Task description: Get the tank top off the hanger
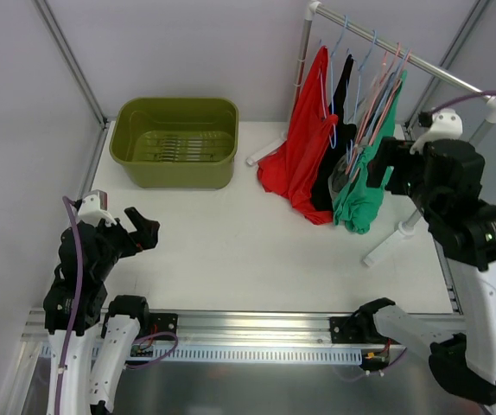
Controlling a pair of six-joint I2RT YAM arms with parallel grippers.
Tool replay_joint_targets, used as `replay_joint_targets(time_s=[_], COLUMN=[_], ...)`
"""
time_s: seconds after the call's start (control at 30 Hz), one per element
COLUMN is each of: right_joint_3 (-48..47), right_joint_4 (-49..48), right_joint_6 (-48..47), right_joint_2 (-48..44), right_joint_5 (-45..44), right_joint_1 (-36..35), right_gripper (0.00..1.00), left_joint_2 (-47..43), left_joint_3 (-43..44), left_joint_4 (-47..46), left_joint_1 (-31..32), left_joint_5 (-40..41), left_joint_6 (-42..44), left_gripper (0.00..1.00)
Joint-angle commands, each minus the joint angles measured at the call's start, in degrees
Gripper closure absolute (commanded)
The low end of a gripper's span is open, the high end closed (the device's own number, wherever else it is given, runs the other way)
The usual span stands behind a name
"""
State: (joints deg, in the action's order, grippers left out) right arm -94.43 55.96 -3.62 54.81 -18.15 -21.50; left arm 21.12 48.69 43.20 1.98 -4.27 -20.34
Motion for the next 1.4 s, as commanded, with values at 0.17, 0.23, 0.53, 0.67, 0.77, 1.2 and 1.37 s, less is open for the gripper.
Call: replay_joint_targets(time_s=[0.17, 0.23, 0.53, 0.67, 0.77, 1.2, 1.37], right_joint_3=[-15.0, -15.5, -12.1, -9.0, -8.5, -4.3, -1.6], right_joint_4=[-5.5, -7.2, -12.2, -15.3, -16.1, -19.7, -20.4], right_joint_6=[-2.5, -2.3, -1.2, -0.6, -0.2, 2.8, 3.4], right_joint_2=[16.6, 17.7, 20.7, 20.8, 21.7, 23.9, 23.0], right_joint_5=[-2.9, -4.1, 0.1, 1.7, 3.0, 4.2, 1.0], right_joint_1=[5.9, 6.6, 11.7, 12.6, 13.1, 13.5, 13.6], right_gripper=[0.39, 0.45, 0.57, 0.57, 0.58, 0.62, 0.77], left_joint_2=[1.7, 1.7, 1.8, 1.7, 1.6, 1.3, 1.6], left_joint_3=[-0.4, -0.4, -0.5, -0.5, -0.6, -0.6, -0.6], left_joint_4=[-2.2, -2.3, -2.5, -2.5, -2.5, -2.5, -2.5], left_joint_1=[2.1, 2.2, 2.8, 3.2, 3.4, 4.1, 4.4], left_joint_5=[-2.1, -2.1, -2.6, -2.6, -2.5, -2.5, -2.6], left_joint_6=[-0.5, -0.5, -0.3, -0.2, -0.3, -0.3, -0.2], left_gripper=[0.01, 0.01, 0.01, 0.01, 0.01, 0.01, 0.01])
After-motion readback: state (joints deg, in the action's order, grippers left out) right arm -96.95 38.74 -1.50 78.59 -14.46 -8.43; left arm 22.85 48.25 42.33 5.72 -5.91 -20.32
